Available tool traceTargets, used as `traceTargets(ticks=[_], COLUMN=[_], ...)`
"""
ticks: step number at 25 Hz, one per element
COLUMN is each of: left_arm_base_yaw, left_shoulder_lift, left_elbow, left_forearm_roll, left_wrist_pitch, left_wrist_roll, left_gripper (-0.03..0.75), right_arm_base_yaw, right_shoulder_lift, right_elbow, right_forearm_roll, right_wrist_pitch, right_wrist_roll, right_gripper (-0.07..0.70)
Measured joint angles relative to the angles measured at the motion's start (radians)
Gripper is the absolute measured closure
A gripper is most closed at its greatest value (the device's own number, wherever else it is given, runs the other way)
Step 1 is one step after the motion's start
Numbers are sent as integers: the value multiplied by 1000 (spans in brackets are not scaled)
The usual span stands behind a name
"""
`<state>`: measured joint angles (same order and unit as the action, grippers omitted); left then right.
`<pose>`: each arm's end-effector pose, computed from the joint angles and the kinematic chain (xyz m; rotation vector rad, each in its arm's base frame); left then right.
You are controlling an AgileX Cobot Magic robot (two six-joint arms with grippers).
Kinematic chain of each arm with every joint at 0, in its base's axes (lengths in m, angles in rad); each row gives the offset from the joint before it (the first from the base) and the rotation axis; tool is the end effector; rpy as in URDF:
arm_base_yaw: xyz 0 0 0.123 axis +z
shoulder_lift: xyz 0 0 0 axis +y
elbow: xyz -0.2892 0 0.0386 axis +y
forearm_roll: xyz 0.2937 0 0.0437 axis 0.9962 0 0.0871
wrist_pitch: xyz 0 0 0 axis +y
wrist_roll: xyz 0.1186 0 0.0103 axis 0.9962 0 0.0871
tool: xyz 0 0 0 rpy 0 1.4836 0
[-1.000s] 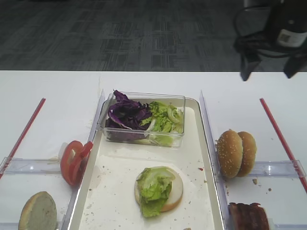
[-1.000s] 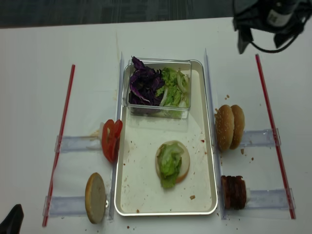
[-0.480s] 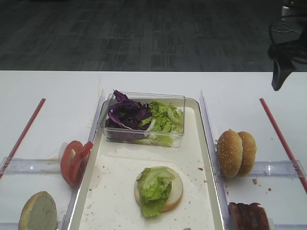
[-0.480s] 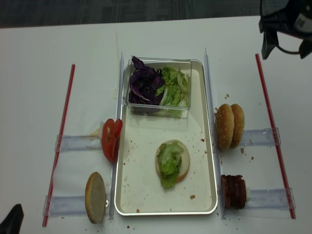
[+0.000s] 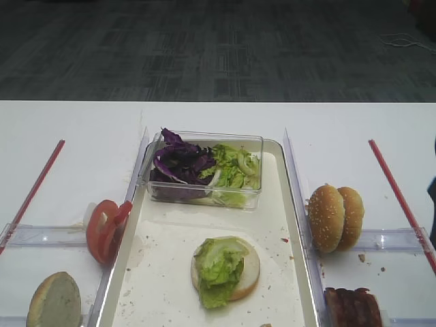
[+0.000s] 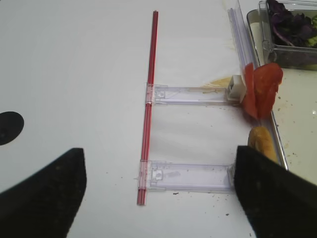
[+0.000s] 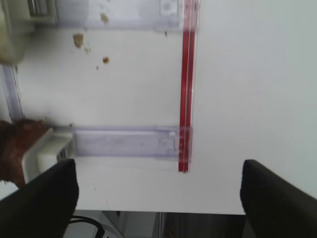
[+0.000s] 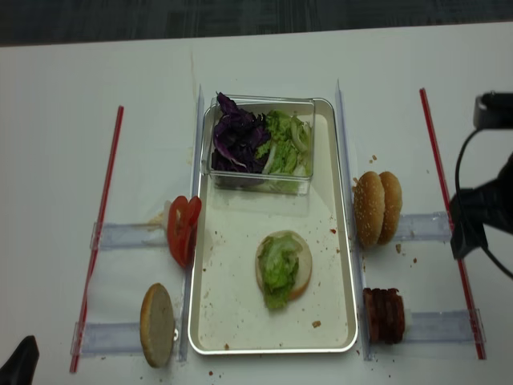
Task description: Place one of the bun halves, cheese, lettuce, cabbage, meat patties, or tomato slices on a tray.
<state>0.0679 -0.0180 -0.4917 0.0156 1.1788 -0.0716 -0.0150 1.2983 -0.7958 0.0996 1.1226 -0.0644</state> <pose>0.0444 0.0047 0.2724 -0.1520 2.1473 0.0168 0.2420 0.0070 0.1903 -0.0119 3.1021 0.1383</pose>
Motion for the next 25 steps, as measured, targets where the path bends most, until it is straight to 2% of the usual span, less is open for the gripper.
traceTargets(ticks=[3, 7, 13, 25], left_arm_base_yaw=[0, 0, 0, 0], left_shoulder_lift=[0, 0, 0, 0], left_elbow=[0, 0, 0, 0], left_forearm_roll=[0, 0, 0, 0], left_wrist_pitch=[0, 0, 0, 0], left_wrist_roll=[0, 0, 0, 0], left_gripper=[120, 120, 120, 120], right_arm_base_yaw=[0, 0, 0, 0], right_shoulder_lift=[-135, -329, -597, -1041], right_elbow=[123, 219, 298, 314], right_forearm_roll=[0, 0, -65, -87], right_wrist_pitch=[-7, -7, -27, -21], right_wrist_roll=[0, -5, -5, 23], right_gripper=[-53, -53, -53, -53])
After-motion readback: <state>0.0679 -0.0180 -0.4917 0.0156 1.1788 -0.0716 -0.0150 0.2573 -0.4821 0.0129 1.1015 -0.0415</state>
